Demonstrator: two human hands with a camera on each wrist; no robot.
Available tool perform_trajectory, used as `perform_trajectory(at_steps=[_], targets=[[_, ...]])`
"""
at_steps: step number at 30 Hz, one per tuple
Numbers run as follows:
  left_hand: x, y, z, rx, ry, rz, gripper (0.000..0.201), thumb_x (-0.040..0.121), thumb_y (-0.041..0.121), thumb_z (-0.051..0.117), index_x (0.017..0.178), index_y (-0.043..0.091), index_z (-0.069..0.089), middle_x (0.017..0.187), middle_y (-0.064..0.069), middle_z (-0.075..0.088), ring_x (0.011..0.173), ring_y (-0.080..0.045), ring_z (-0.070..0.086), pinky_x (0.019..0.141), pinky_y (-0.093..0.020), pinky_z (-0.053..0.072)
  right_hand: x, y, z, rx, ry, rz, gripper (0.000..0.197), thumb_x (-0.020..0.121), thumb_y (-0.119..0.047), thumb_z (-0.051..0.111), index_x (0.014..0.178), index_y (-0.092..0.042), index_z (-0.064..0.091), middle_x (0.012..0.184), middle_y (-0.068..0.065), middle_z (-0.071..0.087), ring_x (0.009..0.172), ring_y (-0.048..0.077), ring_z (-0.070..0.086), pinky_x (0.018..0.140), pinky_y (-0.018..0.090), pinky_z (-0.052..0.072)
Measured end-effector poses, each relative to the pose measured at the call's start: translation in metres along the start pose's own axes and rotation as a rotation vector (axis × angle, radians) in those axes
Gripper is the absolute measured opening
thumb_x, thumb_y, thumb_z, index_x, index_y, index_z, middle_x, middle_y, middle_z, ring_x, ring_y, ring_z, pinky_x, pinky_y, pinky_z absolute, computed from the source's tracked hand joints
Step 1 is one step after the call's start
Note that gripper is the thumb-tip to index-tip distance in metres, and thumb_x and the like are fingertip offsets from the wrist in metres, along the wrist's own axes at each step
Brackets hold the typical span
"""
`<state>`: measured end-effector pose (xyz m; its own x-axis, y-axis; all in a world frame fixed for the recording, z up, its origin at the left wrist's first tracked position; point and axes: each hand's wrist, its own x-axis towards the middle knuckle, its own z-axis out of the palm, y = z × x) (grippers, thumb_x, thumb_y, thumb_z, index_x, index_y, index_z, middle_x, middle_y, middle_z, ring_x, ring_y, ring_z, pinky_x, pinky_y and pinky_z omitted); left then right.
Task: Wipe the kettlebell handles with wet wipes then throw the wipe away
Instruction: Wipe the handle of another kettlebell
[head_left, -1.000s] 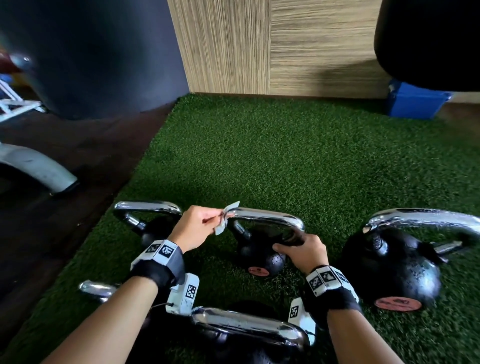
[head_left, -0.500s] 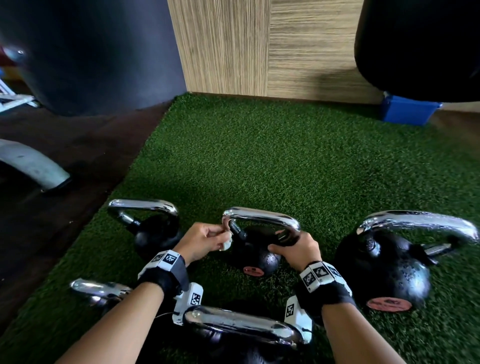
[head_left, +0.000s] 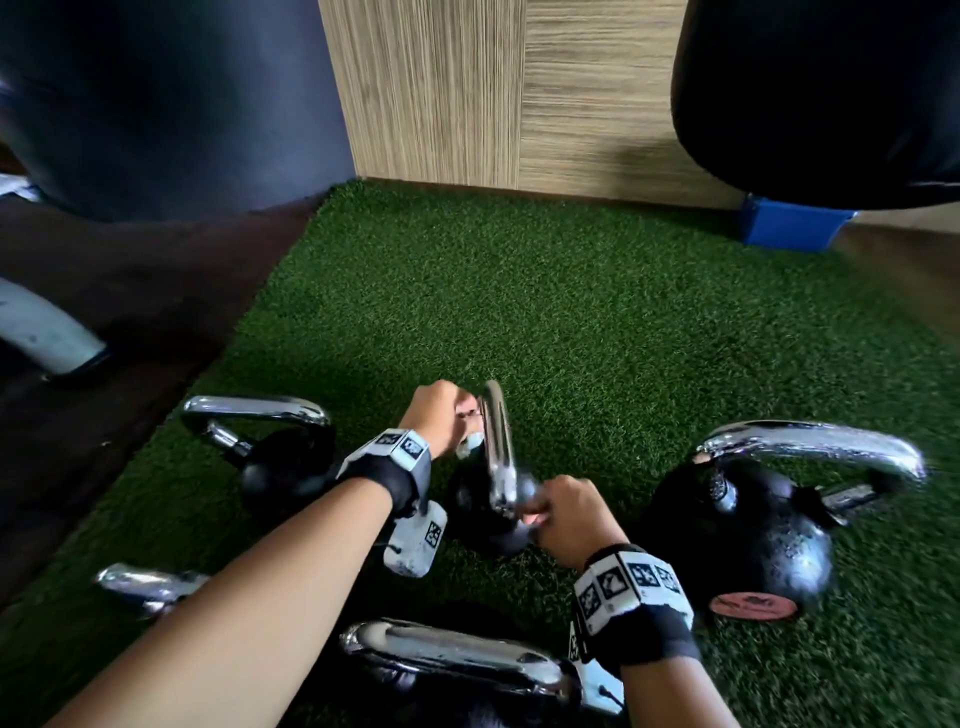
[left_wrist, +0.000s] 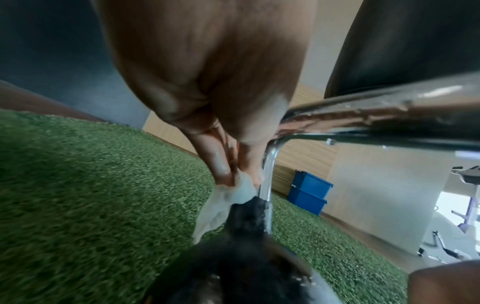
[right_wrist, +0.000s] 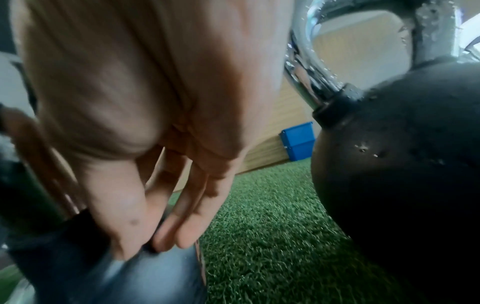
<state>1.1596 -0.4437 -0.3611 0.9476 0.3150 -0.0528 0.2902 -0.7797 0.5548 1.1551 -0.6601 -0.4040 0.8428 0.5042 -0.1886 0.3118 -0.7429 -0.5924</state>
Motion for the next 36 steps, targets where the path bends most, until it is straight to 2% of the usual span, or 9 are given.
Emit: perform_trajectory(at_steps=[4,7,9,13,18,22,27,31,36], targets=[[0.011,0.017,0.006,-0.104,-0.015,-0.068,0.044,0.099,0.014,0.053,0.056,0.018,0.049,0.075,-0.008,0.065,0.069,-0.02,0.057,0.059,-0.029,0.037,0.006,-0.01,0.0,-0.033,-0.08,0.0,0.018,0.083,-0.026,0.076,0.101,-0.024,0.079,0.102,-0.001,0.075,0.097,0.016,0.068,0.087,0.022,0.051],[0.008,0.009,0.004,-0.213,-0.115,-0.062,0.042,0.101,0.021,0.059,0.059,0.024,0.063,0.061,0.008,0.07,0.054,-0.005,0.064,0.056,-0.016,0.045,0.018,-0.013,-0.008,0.111,0.025,0.076,0.008,0.081,-0.024,0.08,0.088,-0.027,0.08,0.084,-0.011,0.073,0.084,0.009,0.067,0.075,0.018,0.054],[0.004,-0.001,0.006,-0.271,-0.18,-0.051,0.041,0.099,0.016,0.062,0.06,0.027,0.067,0.049,0.013,0.064,0.045,0.002,0.059,0.052,-0.014,0.044,0.028,-0.017,-0.009,0.22,0.114,0.092,0.024,0.074,-0.03,0.085,0.096,-0.028,0.077,0.086,-0.014,0.071,0.085,0.008,0.066,0.069,0.014,0.047],[0.002,-0.004,0.011,-0.156,-0.13,0.004,0.027,0.09,0.014,0.071,0.068,0.029,0.078,0.068,0.003,0.075,0.065,-0.013,0.066,0.071,-0.026,0.052,0.041,-0.022,0.001,0.257,0.006,0.122,0.049,0.07,-0.042,0.087,0.116,-0.035,0.072,0.102,-0.009,0.075,0.096,0.011,0.068,0.078,0.018,0.047],[0.012,0.005,0.0,-0.191,-0.064,-0.079,0.027,0.095,0.012,0.065,0.07,0.017,0.073,0.06,0.01,0.066,0.046,0.001,0.059,0.061,-0.018,0.052,0.038,-0.009,0.012,0.334,0.035,0.154,0.064,0.065,-0.05,0.089,0.123,-0.034,0.069,0.107,-0.006,0.075,0.096,0.009,0.066,0.083,0.019,0.049],[0.005,0.007,0.004,-0.269,0.101,0.035,0.024,0.092,0.011,0.072,0.115,0.015,0.077,0.097,-0.005,0.08,0.075,-0.009,0.072,0.064,-0.007,0.05,0.039,-0.005,0.016,0.391,0.051,0.159,0.068,0.065,-0.049,0.089,0.127,-0.034,0.067,0.111,-0.005,0.074,0.101,0.011,0.067,0.087,0.018,0.049],[0.003,0.013,0.001,-0.241,0.095,0.084,0.021,0.095,0.009,0.068,0.113,0.013,0.078,0.1,-0.009,0.079,0.088,-0.021,0.076,0.085,-0.032,0.061,0.035,-0.004,0.019,0.432,0.091,0.152,0.068,0.066,-0.047,0.089,0.128,-0.031,0.067,0.112,-0.005,0.073,0.095,0.006,0.062,0.085,0.016,0.045],[0.0,0.007,-0.01,-0.479,0.027,0.127,0.025,0.093,-0.001,0.068,0.116,0.004,0.076,0.105,-0.004,0.078,0.087,-0.007,0.076,0.08,-0.024,0.062,0.034,-0.002,0.021,0.44,0.098,0.16,0.07,0.065,-0.049,0.089,0.129,-0.034,0.065,0.112,-0.008,0.073,0.101,0.006,0.065,0.083,0.016,0.043],[-0.001,-0.002,-0.027,-0.315,-0.035,0.203,0.029,0.09,0.012,0.076,0.119,0.017,0.074,0.116,0.006,0.075,0.104,0.0,0.071,0.097,-0.021,0.053,0.034,0.0,0.02,0.447,0.089,0.174,0.074,0.064,-0.05,0.089,0.132,-0.034,0.063,0.12,-0.006,0.072,0.1,0.004,0.062,0.085,0.015,0.042]])
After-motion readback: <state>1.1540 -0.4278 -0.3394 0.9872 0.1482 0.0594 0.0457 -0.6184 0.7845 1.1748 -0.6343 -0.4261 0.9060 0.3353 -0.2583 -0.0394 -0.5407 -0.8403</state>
